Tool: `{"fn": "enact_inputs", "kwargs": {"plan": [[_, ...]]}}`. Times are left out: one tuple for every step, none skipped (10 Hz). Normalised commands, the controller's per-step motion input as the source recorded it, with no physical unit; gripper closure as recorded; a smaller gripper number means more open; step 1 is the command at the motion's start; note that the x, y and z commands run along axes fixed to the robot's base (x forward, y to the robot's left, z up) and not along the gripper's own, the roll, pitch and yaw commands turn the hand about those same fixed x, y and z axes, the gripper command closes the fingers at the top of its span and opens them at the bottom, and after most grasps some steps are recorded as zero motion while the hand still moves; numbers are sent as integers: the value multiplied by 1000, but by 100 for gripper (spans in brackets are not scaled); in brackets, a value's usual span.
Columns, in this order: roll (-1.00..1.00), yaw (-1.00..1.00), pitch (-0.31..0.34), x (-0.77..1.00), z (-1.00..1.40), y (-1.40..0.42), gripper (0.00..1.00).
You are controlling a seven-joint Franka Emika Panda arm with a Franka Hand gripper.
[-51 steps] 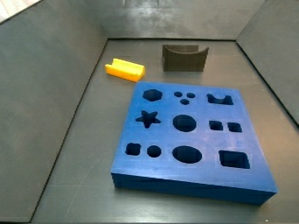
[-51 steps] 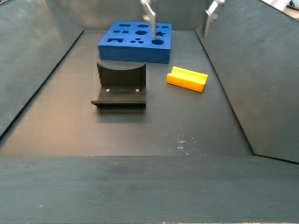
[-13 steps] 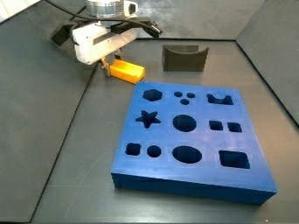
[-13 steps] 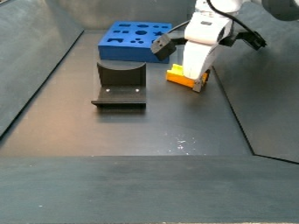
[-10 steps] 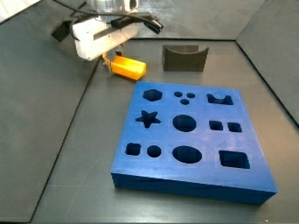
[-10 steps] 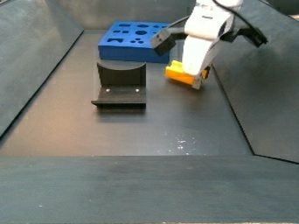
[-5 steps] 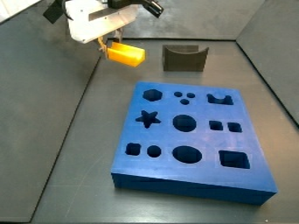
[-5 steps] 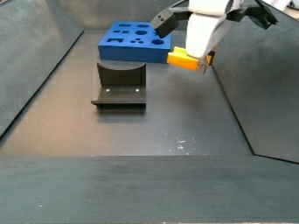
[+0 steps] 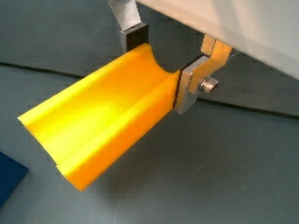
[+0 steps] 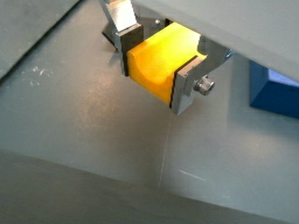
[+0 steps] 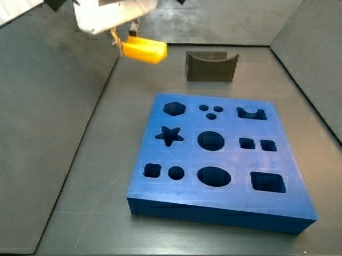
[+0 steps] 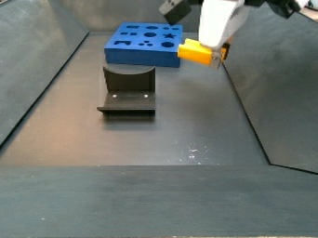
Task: Pick up the arch object. Move up. Place the arch object on the fixture. Regrasp the arch object. Move to above the board. Insert the arch object.
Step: Place the arch object on the fixture.
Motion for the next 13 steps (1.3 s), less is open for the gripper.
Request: {"fn": "enact_inputs", "kwargs": {"plan": [[36, -9, 36, -20, 1000, 15, 100], [40, -9, 38, -24, 1000, 16, 100], [47, -8, 37, -24, 1000, 19, 100], [54, -8, 40, -26, 1000, 23, 100], [59, -8, 44, -24, 934, 24, 100], [62, -7, 46, -20, 857, 24, 100], [67, -5, 57, -11, 661, 21, 100], [69, -4, 63, -7, 583, 19, 100], [73, -2, 75, 3, 427, 16, 100], [78, 0, 81, 7, 272, 17, 100], [-12, -1000, -59, 1000, -184, 92, 100], [-12, -1000, -58, 1000, -207, 92, 100], [-26, -1000, -59, 1000, -210, 87, 100]]}}
